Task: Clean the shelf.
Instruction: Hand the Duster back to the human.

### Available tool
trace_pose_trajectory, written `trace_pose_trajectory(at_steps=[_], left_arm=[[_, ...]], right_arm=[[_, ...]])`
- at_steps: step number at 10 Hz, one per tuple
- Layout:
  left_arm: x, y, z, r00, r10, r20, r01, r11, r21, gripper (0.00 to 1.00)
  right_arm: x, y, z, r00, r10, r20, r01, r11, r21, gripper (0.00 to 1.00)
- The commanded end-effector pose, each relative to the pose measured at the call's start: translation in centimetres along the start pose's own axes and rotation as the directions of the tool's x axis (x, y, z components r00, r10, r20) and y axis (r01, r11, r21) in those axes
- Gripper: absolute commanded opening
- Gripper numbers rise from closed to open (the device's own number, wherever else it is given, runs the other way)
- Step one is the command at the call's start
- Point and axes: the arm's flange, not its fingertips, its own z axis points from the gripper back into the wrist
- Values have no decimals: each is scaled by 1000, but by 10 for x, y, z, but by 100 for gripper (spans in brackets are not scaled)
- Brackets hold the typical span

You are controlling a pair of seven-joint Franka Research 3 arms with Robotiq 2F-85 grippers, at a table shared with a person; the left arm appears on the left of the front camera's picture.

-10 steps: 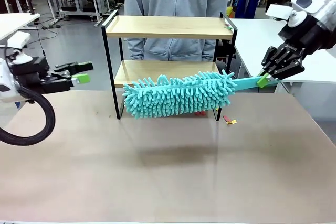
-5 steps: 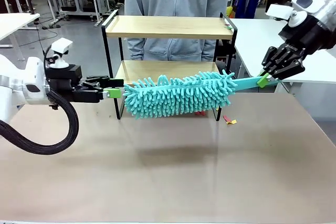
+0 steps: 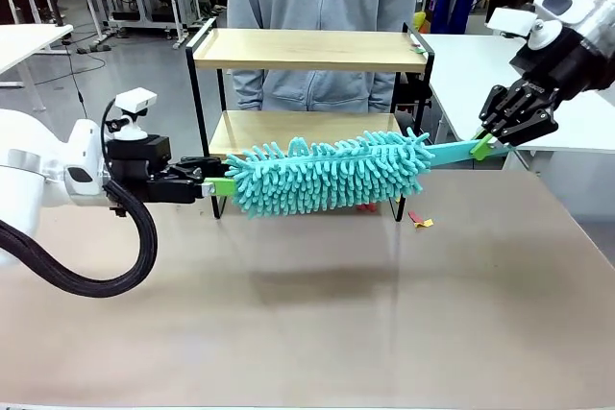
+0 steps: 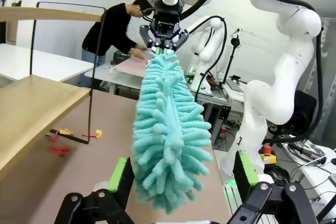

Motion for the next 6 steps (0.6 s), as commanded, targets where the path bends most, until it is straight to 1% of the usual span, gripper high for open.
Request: trace_pose_trajectory(at_steps=[1, 2, 3, 6], left_arm=[[-5, 2, -16, 999, -31, 45, 31, 999, -10, 100], [-9, 3, -26, 997, -45, 59, 45, 999, -11, 100], [-13, 6, -37, 997, -52, 54, 52, 999, -3, 100], [-19, 13, -61, 996, -55, 75, 56, 998, -4, 100]], right_arm=[[2, 3, -1, 999, -4, 33, 4, 1000, -10, 13], [2, 3, -1, 999, -4, 33, 4, 1000, -10, 13], [2, 3, -1, 999, -4, 33, 4, 1000, -10, 13], [2, 3, -1, 999, -4, 33, 4, 1000, -10, 13]])
